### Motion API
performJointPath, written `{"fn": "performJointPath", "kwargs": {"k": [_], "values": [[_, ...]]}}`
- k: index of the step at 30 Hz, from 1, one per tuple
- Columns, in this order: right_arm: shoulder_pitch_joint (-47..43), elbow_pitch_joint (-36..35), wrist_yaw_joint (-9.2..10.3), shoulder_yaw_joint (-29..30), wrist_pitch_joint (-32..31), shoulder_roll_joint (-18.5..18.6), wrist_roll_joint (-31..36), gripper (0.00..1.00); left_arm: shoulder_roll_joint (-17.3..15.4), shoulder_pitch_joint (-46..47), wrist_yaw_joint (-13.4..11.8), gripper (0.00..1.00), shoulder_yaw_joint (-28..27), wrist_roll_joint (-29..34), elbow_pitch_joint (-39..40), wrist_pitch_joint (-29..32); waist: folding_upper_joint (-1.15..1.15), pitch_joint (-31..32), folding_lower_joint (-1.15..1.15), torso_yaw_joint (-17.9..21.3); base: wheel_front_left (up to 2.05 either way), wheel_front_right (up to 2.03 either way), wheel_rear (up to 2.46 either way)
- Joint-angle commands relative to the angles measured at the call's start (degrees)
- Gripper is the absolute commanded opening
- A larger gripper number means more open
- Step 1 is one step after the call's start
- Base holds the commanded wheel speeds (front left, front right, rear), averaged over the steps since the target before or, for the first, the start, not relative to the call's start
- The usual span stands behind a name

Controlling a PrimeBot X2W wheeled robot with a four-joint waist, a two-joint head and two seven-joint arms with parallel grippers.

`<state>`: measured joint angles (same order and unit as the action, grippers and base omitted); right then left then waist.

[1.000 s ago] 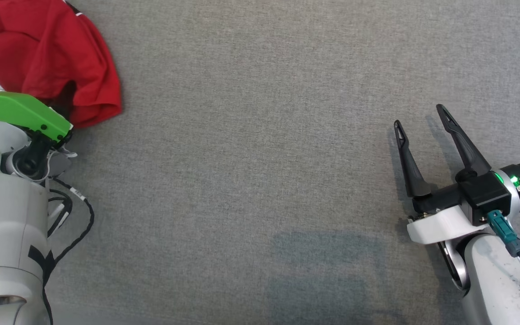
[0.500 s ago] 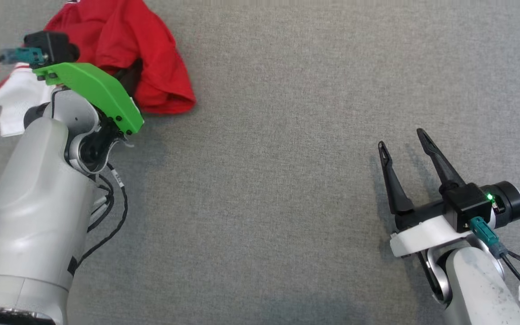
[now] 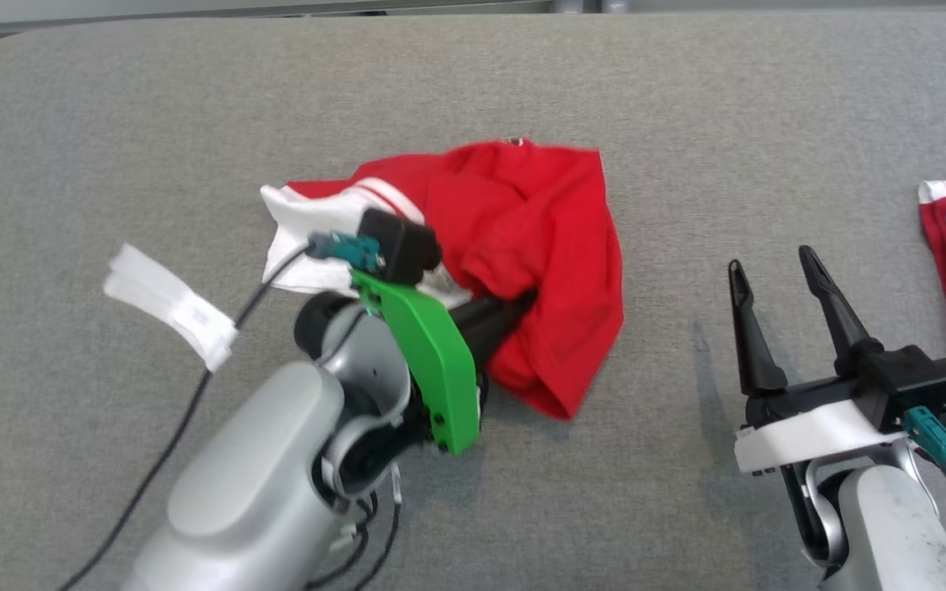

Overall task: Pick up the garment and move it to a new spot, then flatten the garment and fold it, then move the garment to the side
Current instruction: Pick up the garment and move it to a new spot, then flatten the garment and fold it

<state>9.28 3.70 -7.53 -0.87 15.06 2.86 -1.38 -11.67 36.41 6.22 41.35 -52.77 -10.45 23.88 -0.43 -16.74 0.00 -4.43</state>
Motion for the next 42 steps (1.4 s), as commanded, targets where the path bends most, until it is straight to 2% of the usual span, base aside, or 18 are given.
{"fn": "performJointPath", "kwargs": {"k": [1, 8, 9, 10, 11, 14, 17, 20, 23, 26, 31, 37, 42], "values": [[-1.05, -0.24, 0.08, 0.23, 0.15, 0.10, -0.37, 1.00, -0.20, -1.61, -0.33, 0.00, 0.36, 0.62, 0.24, -0.04, 0.43, 0.80, 0.00, 3.49, 0.00, 0.00, 0.00], [-3.25, -1.40, 0.08, 3.19, 0.15, 0.08, -1.38, 1.00, -1.83, -13.01, -1.77, 0.00, 4.79, -0.11, 3.37, -0.07, 0.43, -0.15, 0.00, 6.70, 0.00, 0.00, 0.00], [-3.51, -1.40, 0.08, 3.39, 0.15, 0.05, -1.59, 1.00, -1.98, -14.07, -2.12, 0.11, 4.74, -0.38, 3.58, -0.50, 0.43, -0.18, 0.00, 6.77, 0.00, 0.00, 0.00], [-3.75, -1.36, 0.08, 3.59, 0.16, 0.05, -1.79, 1.00, -2.40, -14.63, -2.45, 0.68, 4.57, 0.06, 3.69, -1.11, 0.43, -0.08, 0.00, 6.79, 0.00, 0.00, 0.00], [-4.03, -1.30, 0.08, 3.63, 0.16, 0.06, -2.06, 1.00, -2.73, -15.23, -3.00, 1.00, 4.12, 0.31, 3.72, -1.89, 0.43, 0.03, 0.00, 6.81, 0.00, 0.00, 0.00], [-4.34, -0.99, 0.08, 3.22, 0.16, 0.07, -2.73, 1.00, -3.84, -16.46, -4.36, 1.00, 2.52, 1.02, 5.13, -4.28, 0.43, 0.46, 0.00, 7.02, 0.00, 0.00, 0.00], [-4.41, -0.89, 0.08, 2.84, 0.15, 0.09, -3.42, 1.00, -5.79, -18.53, -6.06, 1.00, -0.62, -0.33, 9.86, -6.41, 0.43, 1.34, 0.00, 7.57, 0.00, 0.00, 0.00], [-4.86, -0.98, 0.08, 3.15, 0.16, 0.09, -3.73, 1.00, -9.30, -20.59, -9.40, 1.00, -5.54, -1.81, 14.07, -7.79, 0.43, 1.95, 0.00, 7.42, 0.00, 0.00, 0.00], [-5.10, -0.84, 0.08, 2.91, 0.16, 0.07, -3.80, 1.00, -12.79, -21.24, -12.40, 1.00, -10.46, -2.88, 13.26, -8.38, 0.43, 2.07, 0.00, 7.20, 0.00, 0.00, 0.00], [-4.73, -0.62, 0.08, 2.42, 0.16, 0.13, -3.88, 1.00, -14.05, -19.39, -13.37, 1.00, -14.75, -5.16, 9.33, -8.82, 0.43, 1.84, 0.00, 7.14, 0.00, 0.00, 0.00], [-3.52, -0.81, 0.08, 1.36, 0.16, 0.12, -3.06, 1.00, -15.33, -13.94, -12.92, 1.00, -16.23, -4.34, -1.16, -8.14, 0.43, 0.29, 0.00, 7.24, 0.00, 0.00, 0.00], [-2.64, -0.68, 0.08, 1.41, 0.16, 0.11, -2.11, 1.00, -13.79, -7.92, -9.43, 1.00, -13.94, -2.89, -12.96, -7.03, 0.43, -1.17, 0.00, 7.58, 0.00, 0.00, 0.00], [-2.87, -0.50, 0.08, 1.73, 0.16, 0.11, -2.50, 1.00, -12.98, -6.35, -7.44, 1.00, -11.84, -1.52, -19.57, -7.10, 0.43, -1.33, 0.00, 7.69, 0.00, 0.00, 0.00]]}}
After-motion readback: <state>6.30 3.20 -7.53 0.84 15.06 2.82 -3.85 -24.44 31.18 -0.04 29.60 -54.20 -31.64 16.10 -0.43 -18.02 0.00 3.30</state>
